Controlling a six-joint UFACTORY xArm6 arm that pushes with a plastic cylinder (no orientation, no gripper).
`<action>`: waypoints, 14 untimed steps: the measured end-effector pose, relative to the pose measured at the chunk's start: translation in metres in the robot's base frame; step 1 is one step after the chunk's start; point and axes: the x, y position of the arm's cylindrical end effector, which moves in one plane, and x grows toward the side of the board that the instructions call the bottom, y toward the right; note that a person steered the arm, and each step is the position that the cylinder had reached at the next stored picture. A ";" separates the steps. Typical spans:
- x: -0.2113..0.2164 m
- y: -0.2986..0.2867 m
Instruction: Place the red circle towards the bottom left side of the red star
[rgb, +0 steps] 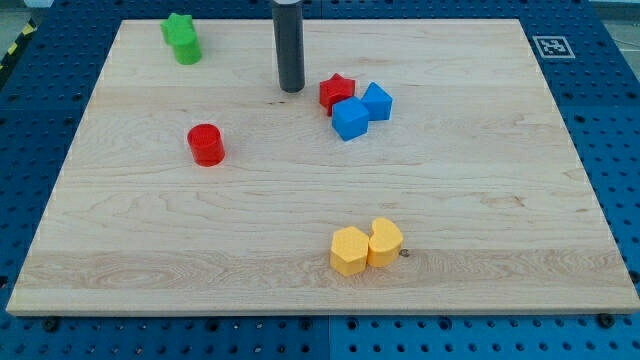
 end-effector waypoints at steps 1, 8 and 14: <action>0.000 -0.005; 0.026 -0.079; 0.083 -0.117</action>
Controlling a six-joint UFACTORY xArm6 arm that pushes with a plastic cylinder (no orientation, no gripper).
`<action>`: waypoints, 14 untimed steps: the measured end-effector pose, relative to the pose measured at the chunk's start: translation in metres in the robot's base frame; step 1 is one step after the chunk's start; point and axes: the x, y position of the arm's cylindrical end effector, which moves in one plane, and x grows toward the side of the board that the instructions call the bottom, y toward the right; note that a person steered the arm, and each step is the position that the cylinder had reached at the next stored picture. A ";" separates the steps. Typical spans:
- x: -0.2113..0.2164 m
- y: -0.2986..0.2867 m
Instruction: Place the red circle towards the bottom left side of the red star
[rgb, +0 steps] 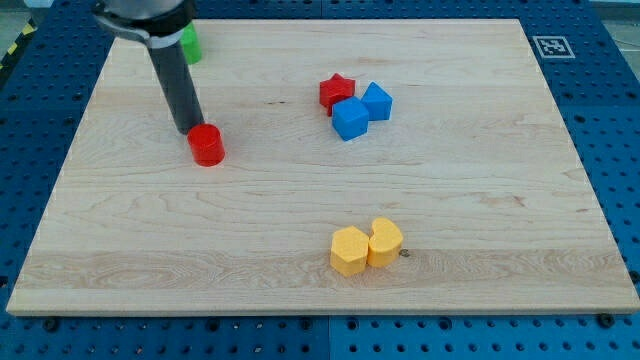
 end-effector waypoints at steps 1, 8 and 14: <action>0.021 0.000; 0.052 0.004; 0.042 0.092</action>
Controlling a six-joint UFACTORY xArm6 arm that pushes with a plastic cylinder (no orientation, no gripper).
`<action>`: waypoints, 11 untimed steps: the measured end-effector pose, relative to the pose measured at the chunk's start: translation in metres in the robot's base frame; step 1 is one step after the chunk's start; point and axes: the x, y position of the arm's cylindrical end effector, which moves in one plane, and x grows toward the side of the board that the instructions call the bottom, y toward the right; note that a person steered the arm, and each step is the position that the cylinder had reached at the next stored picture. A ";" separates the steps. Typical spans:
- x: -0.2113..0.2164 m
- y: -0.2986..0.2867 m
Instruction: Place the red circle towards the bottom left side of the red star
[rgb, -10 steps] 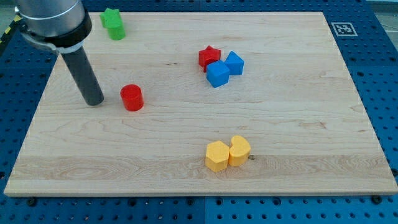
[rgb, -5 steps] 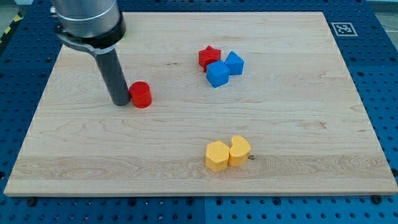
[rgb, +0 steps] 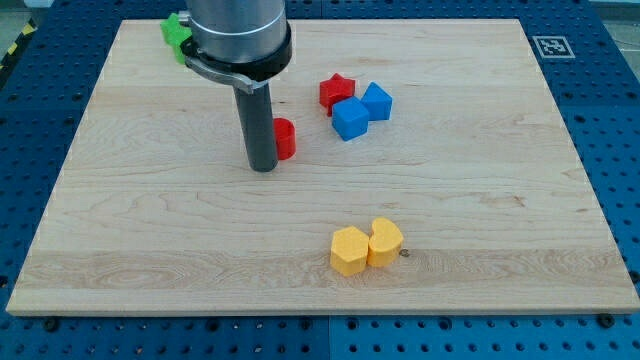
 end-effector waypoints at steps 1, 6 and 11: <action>-0.008 0.008; -0.034 0.016; -0.055 0.036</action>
